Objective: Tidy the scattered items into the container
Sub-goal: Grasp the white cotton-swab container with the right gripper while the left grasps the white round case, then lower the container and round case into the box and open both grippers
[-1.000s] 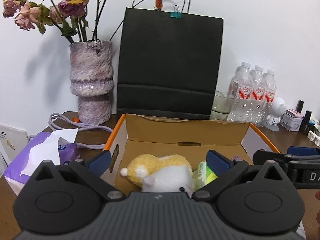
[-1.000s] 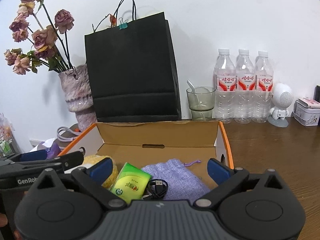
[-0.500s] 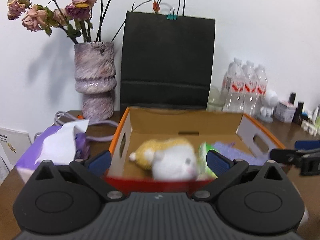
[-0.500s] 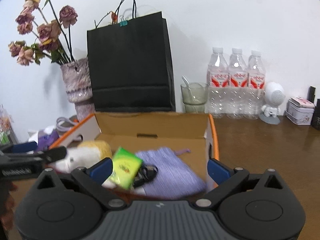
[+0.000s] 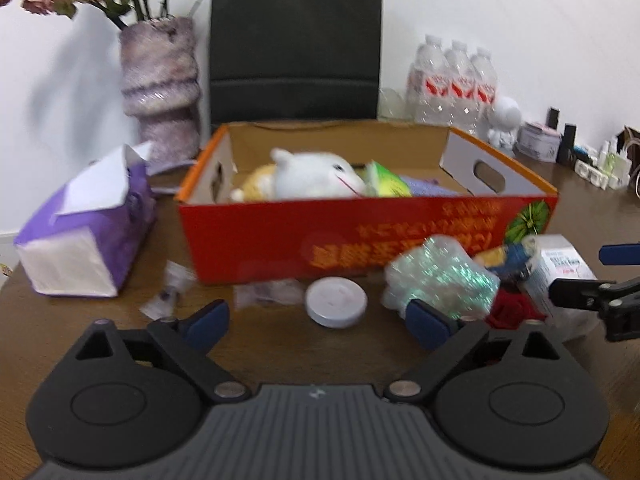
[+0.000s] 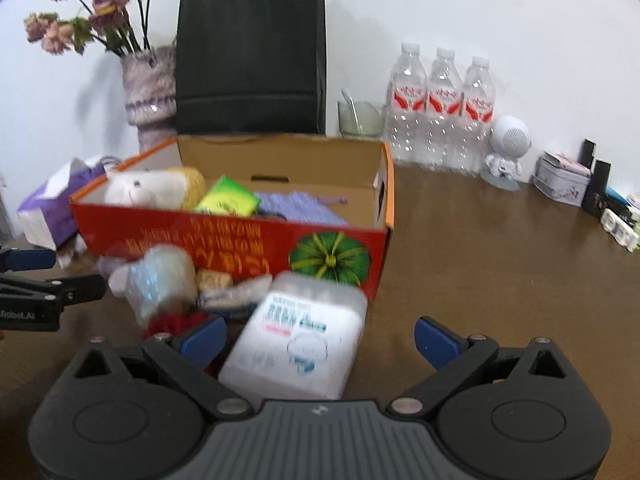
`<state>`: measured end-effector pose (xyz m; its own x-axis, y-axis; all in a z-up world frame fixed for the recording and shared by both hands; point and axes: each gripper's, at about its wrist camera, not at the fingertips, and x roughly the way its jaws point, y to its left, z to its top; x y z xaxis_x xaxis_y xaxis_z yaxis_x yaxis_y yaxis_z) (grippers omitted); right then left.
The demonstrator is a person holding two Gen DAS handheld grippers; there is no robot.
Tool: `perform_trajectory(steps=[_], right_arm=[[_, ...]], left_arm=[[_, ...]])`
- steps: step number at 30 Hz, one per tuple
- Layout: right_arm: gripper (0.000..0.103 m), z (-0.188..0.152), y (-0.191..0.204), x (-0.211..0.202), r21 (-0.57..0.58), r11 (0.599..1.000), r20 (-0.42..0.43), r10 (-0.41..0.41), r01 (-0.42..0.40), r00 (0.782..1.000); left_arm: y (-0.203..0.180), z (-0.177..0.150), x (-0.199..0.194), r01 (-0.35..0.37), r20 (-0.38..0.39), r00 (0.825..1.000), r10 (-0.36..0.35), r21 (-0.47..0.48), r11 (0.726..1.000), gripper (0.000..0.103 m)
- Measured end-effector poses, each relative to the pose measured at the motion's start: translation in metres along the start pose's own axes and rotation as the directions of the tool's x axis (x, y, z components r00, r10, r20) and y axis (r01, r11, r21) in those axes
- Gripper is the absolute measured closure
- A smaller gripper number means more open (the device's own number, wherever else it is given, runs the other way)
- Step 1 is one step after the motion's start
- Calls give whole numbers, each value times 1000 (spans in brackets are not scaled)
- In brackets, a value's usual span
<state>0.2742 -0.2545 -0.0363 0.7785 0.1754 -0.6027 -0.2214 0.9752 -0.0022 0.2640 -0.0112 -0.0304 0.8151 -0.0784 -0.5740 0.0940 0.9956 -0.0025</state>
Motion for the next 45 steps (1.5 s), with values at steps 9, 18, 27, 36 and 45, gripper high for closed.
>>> perform_trajectory(steps=[9,18,27,36,45], right_arm=[[2,-6,7,10,1,1000,-22,-15,15,1000],[40,-9,6,11,13,998,-18,59,-59,998],[40,-6,1,2,20,998,29,57,-58,998],[40,-2,-3,-16,25,998,95,53,-56,994],[40,36,7,-27,-12,997,216,75,-74,973]], left_arm=[[-6,7,18,-21,-14,1000,20,-9,1000,18],[-4,9,26,37,-35,999,-38,-30,999,63],[-8,8,13,53,-11,999,-53,-3,999,63],[-7,10,-13,76,38,996,-75,-33,997,63],[-15,62,-30,103,207,974,-92,-43,994,63]])
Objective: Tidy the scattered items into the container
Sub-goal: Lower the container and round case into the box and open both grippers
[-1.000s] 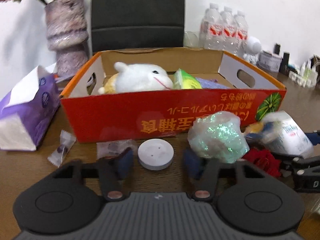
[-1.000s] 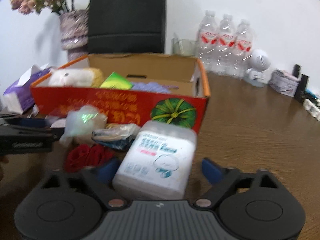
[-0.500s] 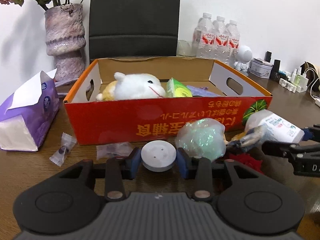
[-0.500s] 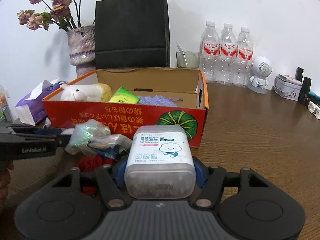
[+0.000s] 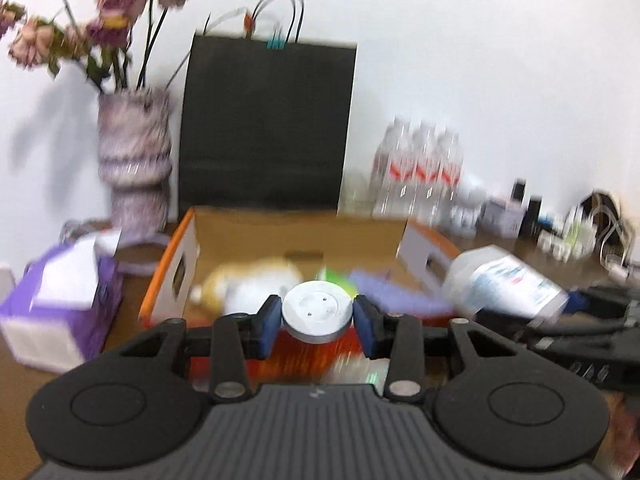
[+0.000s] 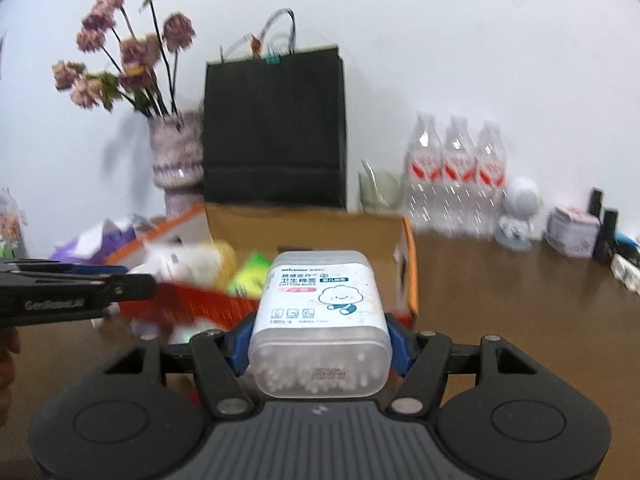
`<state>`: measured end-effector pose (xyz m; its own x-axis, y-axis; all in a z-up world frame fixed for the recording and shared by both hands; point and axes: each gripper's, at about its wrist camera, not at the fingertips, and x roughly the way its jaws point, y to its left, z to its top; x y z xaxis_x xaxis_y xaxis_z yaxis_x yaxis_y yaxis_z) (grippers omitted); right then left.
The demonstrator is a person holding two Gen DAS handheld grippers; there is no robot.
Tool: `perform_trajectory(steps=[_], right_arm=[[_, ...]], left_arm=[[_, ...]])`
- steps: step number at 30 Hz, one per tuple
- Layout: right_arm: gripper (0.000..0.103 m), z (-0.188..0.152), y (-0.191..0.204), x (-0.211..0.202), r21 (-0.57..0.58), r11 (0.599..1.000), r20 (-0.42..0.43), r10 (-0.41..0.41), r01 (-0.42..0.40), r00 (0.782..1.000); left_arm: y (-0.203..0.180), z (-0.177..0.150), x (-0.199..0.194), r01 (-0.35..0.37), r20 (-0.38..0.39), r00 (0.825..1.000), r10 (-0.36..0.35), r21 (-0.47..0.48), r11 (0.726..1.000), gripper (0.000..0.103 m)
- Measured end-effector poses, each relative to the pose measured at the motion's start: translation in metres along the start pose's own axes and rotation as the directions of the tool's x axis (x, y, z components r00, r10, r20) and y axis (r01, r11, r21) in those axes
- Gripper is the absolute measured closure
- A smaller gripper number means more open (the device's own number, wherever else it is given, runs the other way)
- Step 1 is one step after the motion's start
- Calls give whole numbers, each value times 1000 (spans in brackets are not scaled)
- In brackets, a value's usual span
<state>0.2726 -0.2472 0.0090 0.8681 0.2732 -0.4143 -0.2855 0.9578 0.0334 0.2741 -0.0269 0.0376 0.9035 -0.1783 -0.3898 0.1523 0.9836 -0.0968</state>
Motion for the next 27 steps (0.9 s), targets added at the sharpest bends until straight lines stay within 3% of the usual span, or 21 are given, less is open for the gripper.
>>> perform_trajectory(steps=[6,11,21,22,23,25,26,27], right_arm=[[40,33,12,33,0,999,-4,52,-52,999],[40,53,15,68,17,999,-34,30,-29,999],[40,52,15,100,18,1000,-97,-8,10,995],[40,52,14,100,19,1000,-101,-7,9,995],[39,52,14,101,21,1000,-107,-6,8,994],[30,53,10,104,34,999,-127,6,-2,992],[6,53,9,105,42,999,-138,8,-2,990],[0,54,7,106,47,999,-145,-1,8,989]], left_arm=[[-3,32,37,-35,35,999,37,-49,998,63],[10,40,71,-71,-8,997,71,-86,994,63],[23,34,86,-102,-47,994,97,-110,989,62],[23,35,86,-111,-52,993,106,-112,987,58],[24,36,87,-127,-60,991,121,-111,986,34],[24,37,87,-161,-66,986,154,-101,982,0],[24,37,86,-172,-59,984,167,-94,981,0],[24,38,85,-174,-57,984,169,-89,981,0]])
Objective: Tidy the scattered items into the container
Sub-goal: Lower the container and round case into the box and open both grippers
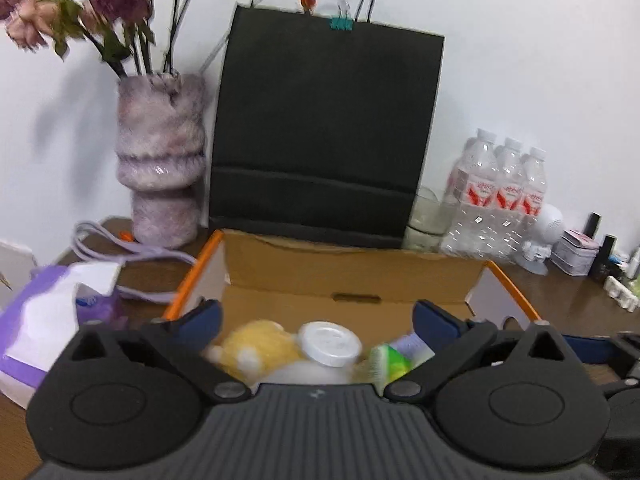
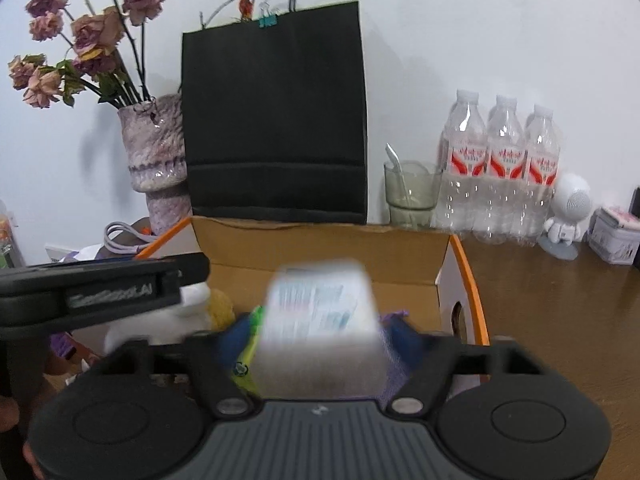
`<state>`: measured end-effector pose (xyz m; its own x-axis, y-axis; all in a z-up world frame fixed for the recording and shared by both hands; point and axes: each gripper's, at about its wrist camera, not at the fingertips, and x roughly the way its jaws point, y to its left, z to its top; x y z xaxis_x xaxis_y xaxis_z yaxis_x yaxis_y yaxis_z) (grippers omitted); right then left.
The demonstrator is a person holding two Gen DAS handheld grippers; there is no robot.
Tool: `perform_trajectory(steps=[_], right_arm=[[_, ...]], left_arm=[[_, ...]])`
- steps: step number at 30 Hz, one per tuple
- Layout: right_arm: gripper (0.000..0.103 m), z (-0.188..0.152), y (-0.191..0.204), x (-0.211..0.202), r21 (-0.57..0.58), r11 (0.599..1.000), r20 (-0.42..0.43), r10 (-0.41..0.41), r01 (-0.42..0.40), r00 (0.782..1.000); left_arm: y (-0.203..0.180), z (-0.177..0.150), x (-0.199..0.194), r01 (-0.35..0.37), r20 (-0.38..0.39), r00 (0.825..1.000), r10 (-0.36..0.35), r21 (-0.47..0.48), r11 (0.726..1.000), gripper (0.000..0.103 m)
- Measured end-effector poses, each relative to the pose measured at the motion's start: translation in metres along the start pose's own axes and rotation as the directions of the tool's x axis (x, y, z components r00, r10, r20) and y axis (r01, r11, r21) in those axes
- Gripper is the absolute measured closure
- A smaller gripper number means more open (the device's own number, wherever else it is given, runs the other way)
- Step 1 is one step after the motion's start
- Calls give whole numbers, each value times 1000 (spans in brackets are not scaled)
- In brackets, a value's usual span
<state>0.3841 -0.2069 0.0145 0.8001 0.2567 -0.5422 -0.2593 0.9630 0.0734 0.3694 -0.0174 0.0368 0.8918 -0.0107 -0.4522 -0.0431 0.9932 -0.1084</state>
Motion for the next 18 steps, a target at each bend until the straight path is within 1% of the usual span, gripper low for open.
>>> perform_trajectory(steps=[4,8,18], right_arm=[[0,2,-5,-1,6,998,-9,-57,57,998],[0,3,-11,0,27,998,-25,-56,56,998],[0,5,-12,-2,32,998,-23,-57,58,998]], left_arm=[[2,1,-1,3,-11,1000,-3,-20,1000,0],[2,0,2,-8,-25,1000,7,-14,1000,0],[-2,-1,1,-6,-30,1000,6,0,1000,0]])
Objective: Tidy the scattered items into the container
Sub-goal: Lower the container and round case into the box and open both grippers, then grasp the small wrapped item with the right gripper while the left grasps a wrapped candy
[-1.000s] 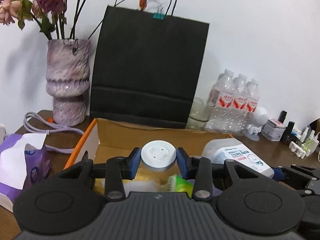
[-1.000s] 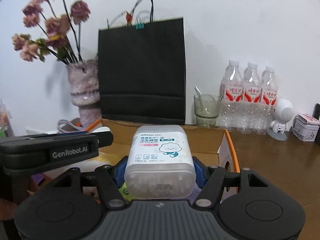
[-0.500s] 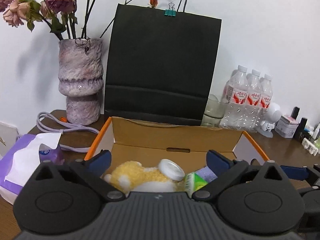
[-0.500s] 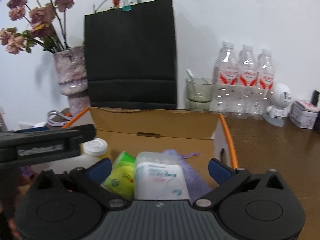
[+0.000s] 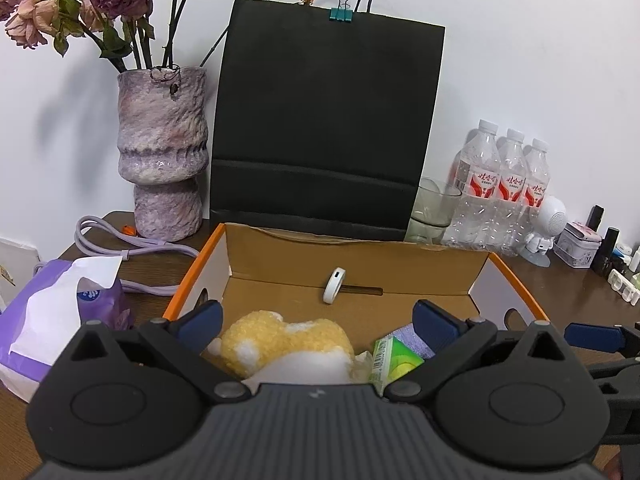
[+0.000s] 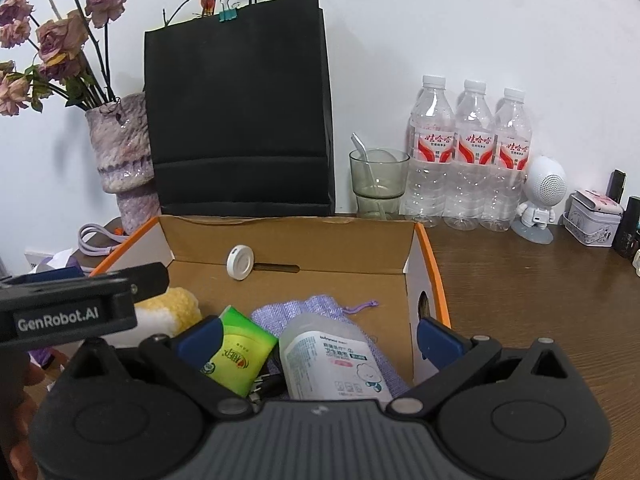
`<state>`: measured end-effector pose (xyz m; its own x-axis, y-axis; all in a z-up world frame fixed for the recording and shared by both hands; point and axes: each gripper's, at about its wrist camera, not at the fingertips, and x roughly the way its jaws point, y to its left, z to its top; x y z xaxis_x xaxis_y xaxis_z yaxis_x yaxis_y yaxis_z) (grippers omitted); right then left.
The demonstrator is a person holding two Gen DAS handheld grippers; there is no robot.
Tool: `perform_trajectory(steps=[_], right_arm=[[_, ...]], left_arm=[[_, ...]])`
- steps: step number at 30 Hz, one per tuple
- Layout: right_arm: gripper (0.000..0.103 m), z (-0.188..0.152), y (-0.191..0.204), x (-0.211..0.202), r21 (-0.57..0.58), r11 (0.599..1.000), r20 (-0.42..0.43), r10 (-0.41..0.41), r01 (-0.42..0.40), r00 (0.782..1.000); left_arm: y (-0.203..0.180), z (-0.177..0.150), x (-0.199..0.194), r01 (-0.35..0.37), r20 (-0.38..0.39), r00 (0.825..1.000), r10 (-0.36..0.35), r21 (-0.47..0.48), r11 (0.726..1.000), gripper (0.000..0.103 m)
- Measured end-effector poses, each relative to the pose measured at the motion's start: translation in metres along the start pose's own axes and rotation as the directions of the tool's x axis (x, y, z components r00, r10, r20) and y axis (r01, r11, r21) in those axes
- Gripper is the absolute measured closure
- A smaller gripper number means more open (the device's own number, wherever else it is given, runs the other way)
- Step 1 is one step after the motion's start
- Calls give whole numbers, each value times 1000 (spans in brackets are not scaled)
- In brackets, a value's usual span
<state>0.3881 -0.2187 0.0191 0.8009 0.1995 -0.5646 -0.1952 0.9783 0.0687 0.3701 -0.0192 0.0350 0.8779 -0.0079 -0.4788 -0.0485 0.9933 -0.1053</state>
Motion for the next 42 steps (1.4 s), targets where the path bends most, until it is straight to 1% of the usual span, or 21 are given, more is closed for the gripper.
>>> perform_trajectory(steps=[8,13,18,22,25,28,31,33,38,40,41,42], right_arm=[[0,1,-1,0,0,1000,0,-3,3,1000],[0,0,-4,-12,7,1000,16,8,-8,1000],[0,-11,-8,-39,-5,1000,55,26,-25,998],[0,-32,-9,-63,-18,999,60,50,-49,997],[0,-52,-8,-73,-22,999,46,47,-46,998],[0,-70,-4,-76,-30,999,26,42,-41,999],[0,-84,1,-72,-25,999,-3,39,-39,999],[0,-89,5,-68,-25,999,-16,33,-33,999],[0,-95,14,-64,-32,999,-18,37,-37,999],[0,-94,16,-59,-36,999,-18,40,-41,999],[1,-94,16,-56,-36,998,-21,41,-42,999],[4,-93,17,-52,-36,998,-26,47,-48,999]], left_arm=[[1,2,-4,-1,1,1000,1,-2,1000,0],[16,4,-33,40,52,998,-38,-22,999,0],[46,-8,-61,11,71,997,-11,-1,1000,0],[74,-28,-77,-16,35,999,16,15,1000,0],[90,-43,-85,-45,-3,999,45,16,999,0],[97,-58,-87,-33,-37,999,33,12,999,0],[95,-68,-84,-5,-75,997,7,17,1000,0],[90,-72,-79,1,-90,996,2,33,999,0],[72,-80,-63,14,-117,993,-5,81,997,0],[66,-82,-54,20,-131,991,-9,88,996,3],[63,-83,-49,27,-142,990,-14,90,996,4],[61,-84,-43,32,-155,988,-18,89,995,7]])
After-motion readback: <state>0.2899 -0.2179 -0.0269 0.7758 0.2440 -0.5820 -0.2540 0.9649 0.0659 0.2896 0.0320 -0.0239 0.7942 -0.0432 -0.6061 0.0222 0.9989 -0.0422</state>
